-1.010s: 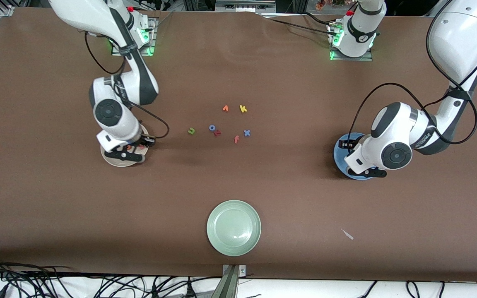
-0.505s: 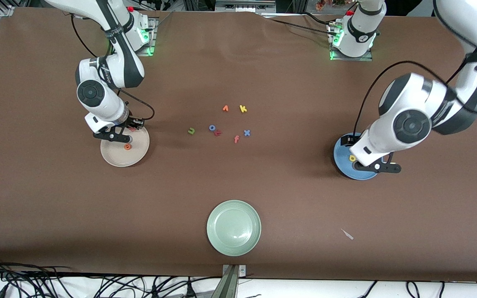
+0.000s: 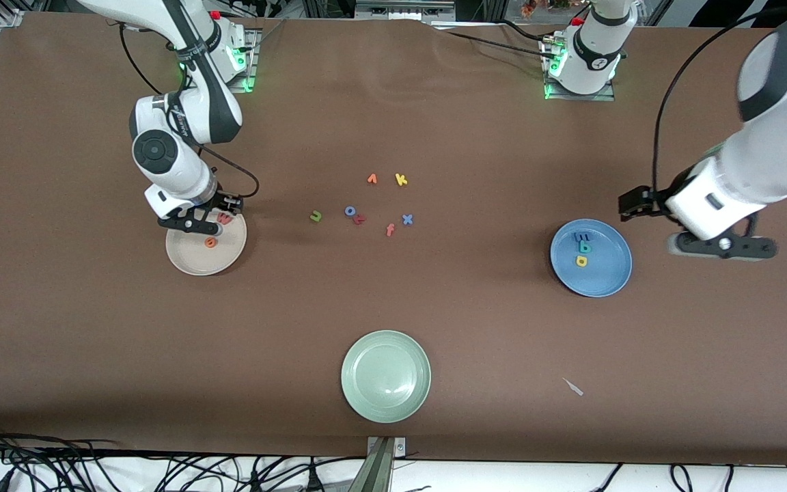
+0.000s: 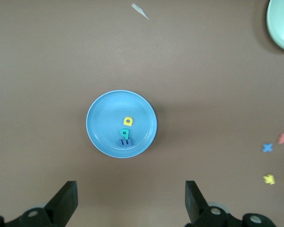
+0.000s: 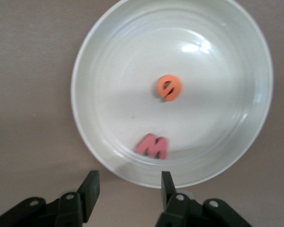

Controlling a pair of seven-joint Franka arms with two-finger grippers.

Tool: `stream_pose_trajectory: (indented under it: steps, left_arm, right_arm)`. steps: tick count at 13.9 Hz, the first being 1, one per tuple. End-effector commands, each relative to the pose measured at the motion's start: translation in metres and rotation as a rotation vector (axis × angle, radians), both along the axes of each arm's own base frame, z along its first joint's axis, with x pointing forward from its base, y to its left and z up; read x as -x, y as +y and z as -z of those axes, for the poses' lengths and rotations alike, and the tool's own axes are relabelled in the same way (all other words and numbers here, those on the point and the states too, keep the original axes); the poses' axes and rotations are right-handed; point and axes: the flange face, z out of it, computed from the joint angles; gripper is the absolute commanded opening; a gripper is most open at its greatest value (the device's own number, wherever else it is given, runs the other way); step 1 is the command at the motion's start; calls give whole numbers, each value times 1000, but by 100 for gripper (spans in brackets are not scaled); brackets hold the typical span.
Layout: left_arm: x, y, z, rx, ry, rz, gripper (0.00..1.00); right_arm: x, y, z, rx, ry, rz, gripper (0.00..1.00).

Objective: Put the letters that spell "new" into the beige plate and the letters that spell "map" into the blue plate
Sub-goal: 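Raise the left gripper to rest while the right gripper grasps the green c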

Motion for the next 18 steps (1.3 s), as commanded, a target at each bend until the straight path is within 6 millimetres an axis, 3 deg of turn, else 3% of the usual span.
stream_pose_trajectory:
  steps: [1,3,5,7,9,11,18]
  left_arm:
    - [26,25,-48,28,-54,-58,100]
    - [40,25,-56,8,-69,-61,100]
    - [54,25,-42,-2,-50,-64,100]
    - [65,36,-52,-10,-64,-81,100]
    - [66,38,-49,-32,-62,-78,100]
    - [69,25,-51,-51,-66,-56,100]
    - [75,25,-51,-80,-65,-43,100]
  right_arm:
    - [17,46,0,-20,-27,47,64]
    - [28,89,8,-43,-67,86,68]
    - [43,125,24,-68,-99,123,70]
    - [52,152,40,-84,-128,140,70]
    - [54,170,43,-89,-139,161,70]
    - [57,179,51,-91,-144,166,70]
    - [49,183,56,-97,-163,153,69]
